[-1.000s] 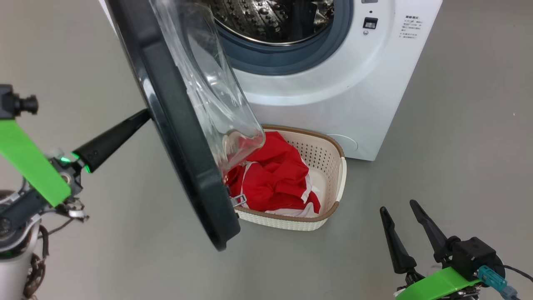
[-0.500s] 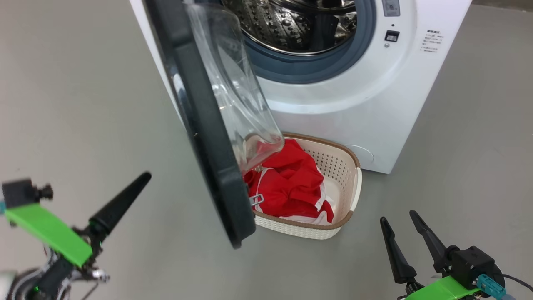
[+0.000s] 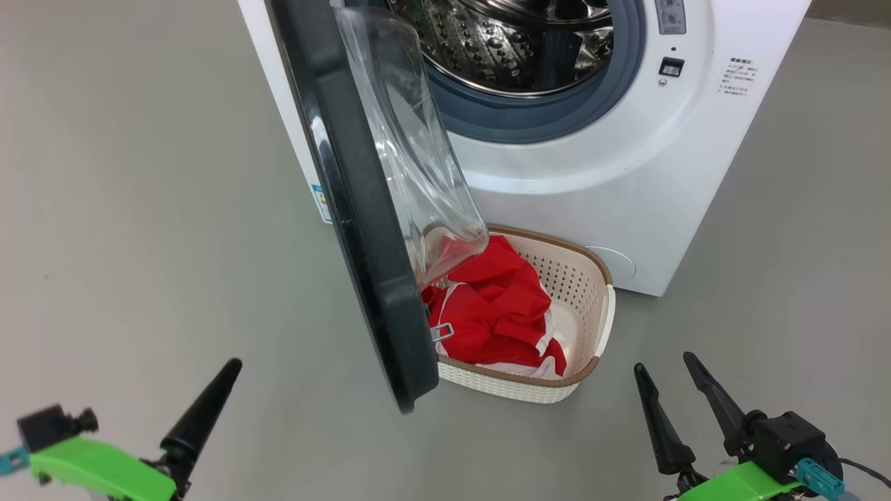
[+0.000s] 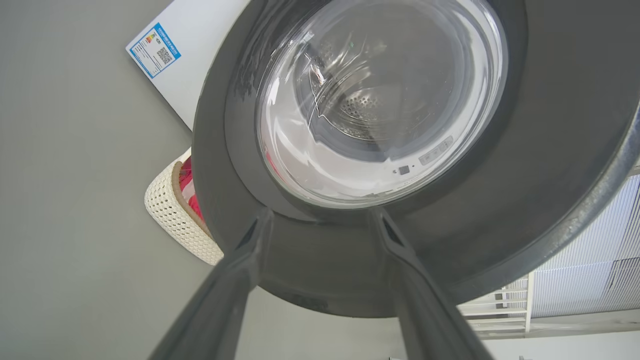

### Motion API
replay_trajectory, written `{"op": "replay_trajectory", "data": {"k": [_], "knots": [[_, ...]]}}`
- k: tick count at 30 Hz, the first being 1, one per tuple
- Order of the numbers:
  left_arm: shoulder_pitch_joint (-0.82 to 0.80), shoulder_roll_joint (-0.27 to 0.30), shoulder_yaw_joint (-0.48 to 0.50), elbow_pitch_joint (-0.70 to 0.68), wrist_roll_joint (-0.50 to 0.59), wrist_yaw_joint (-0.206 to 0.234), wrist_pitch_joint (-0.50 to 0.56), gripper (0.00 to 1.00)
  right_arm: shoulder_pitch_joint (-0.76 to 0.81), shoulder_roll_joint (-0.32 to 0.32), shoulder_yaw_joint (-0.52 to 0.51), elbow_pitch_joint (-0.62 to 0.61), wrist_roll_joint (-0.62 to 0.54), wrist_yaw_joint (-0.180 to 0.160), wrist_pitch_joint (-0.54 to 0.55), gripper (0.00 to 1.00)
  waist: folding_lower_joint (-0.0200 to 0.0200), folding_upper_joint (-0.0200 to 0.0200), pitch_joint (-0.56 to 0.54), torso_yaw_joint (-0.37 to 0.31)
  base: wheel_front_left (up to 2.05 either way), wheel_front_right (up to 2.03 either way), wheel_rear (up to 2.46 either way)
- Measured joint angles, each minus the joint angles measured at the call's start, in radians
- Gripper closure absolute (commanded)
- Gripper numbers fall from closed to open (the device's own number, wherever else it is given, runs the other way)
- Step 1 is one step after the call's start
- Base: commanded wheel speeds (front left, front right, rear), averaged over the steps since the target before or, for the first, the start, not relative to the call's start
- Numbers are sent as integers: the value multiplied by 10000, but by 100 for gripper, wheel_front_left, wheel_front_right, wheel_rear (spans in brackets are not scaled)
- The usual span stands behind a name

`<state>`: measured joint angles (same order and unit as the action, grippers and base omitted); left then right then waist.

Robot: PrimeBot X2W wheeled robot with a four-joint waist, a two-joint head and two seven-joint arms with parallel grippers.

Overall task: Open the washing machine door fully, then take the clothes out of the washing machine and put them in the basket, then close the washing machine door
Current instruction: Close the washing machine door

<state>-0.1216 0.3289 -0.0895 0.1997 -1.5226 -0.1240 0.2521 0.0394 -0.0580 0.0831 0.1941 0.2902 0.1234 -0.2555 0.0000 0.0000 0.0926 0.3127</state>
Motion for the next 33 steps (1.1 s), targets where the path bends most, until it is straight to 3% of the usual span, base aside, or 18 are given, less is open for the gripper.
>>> {"op": "replay_trajectory", "data": {"k": [12, 21, 25, 28, 33], "knots": [[568, -201, -673, 362, 393, -2, -2046, 0, -5, 2, 31, 44, 0, 0, 0, 0, 0, 0, 146, -34, 0, 0, 0], [569, 150, -2364, 828, 1515, -2, -4393, 0, -9, 4, 35, 75, 0, 0, 0, 0, 0, 0, 179, -38, 0, 0, 0], [556, 387, -3014, 1289, 2132, -2, -4947, 0, -10, 6, 54, 90, 2, 0, 0, 0, 0, 0, 166, -38, 0, 0, 0], [550, 368, -3016, 1645, 3087, -2, -5014, 0, -11, 6, 50, 96, 2, 0, 0, 0, 0, 1, 155, -23, 0, 0, 0], [561, -199, -1818, 1716, 5588, -6, -5016, 0, -11, 8, 42, 96, 2, 0, 0, 0, 0, 0, 139, 5, 0, 0, 0]]}}
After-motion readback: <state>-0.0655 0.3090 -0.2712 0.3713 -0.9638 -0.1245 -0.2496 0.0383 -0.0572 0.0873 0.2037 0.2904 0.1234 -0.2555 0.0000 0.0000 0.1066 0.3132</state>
